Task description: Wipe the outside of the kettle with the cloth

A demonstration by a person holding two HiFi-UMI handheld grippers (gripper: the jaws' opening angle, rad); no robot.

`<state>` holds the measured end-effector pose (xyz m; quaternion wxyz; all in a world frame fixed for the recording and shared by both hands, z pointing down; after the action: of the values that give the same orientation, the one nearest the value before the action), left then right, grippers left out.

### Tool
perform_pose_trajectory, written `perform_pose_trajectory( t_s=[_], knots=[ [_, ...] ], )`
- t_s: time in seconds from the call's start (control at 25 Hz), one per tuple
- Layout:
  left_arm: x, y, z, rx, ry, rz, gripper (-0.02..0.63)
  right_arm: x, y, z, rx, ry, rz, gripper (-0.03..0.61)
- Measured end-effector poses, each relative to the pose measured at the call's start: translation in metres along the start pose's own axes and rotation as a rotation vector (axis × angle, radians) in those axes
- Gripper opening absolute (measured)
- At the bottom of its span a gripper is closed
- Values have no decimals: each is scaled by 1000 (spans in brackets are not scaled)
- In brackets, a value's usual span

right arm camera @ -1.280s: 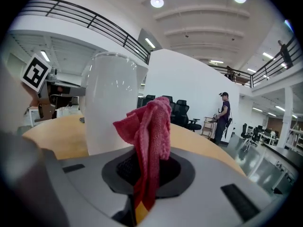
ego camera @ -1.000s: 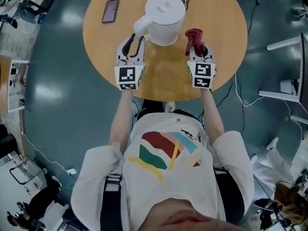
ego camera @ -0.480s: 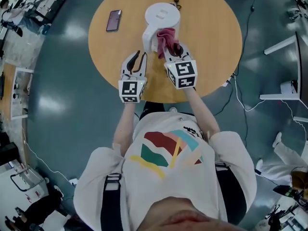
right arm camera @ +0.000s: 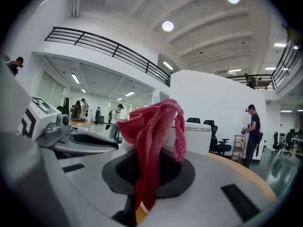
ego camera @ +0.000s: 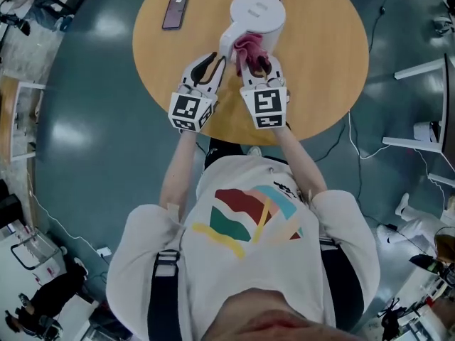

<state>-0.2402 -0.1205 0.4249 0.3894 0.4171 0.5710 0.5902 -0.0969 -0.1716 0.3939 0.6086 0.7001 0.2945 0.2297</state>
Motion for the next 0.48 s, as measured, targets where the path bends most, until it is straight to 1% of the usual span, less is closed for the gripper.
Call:
perform_pose_trajectory(
  t_s=[0.08, 0.16, 0.2, 0.28, 0.32, 0.4, 0.48],
  knots=[
    [2, 0, -7, -10, -2, -5, 130, -1, -7, 1, 17, 3, 9, 38],
    [1, 1, -10, -17, 2, -6, 130, -4, -10, -1, 65, -22, 5, 39],
    [0, 1, -10, -23, 2, -6, 122, -5, -9, -3, 102, -41, -1, 38],
    [-2, 2, -7, -46, -6, -6, 79, -5, -6, -12, 190, -86, -14, 39],
    [-2, 2, -6, -57, -9, -5, 69, -4, -4, -18, 234, -111, -21, 39],
    [-3, 3, -5, -65, -8, -8, 67, -3, 3, -30, 302, -162, -43, 39],
    [-4, 3, -6, -69, 0, -19, 67, -2, 12, -40, 336, -202, -69, 40]
  ],
)
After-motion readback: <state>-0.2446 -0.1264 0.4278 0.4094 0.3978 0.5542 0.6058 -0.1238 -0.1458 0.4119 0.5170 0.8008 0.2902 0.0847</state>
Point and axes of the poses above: the fingertips, and each gripper's own axes: x backward along the fingers, z to its right, y out of its underside, the point moved 9 cm from there along x, backward along the fingers, and after that the axes turned 5 degrees about z, right-handed, at the moved point
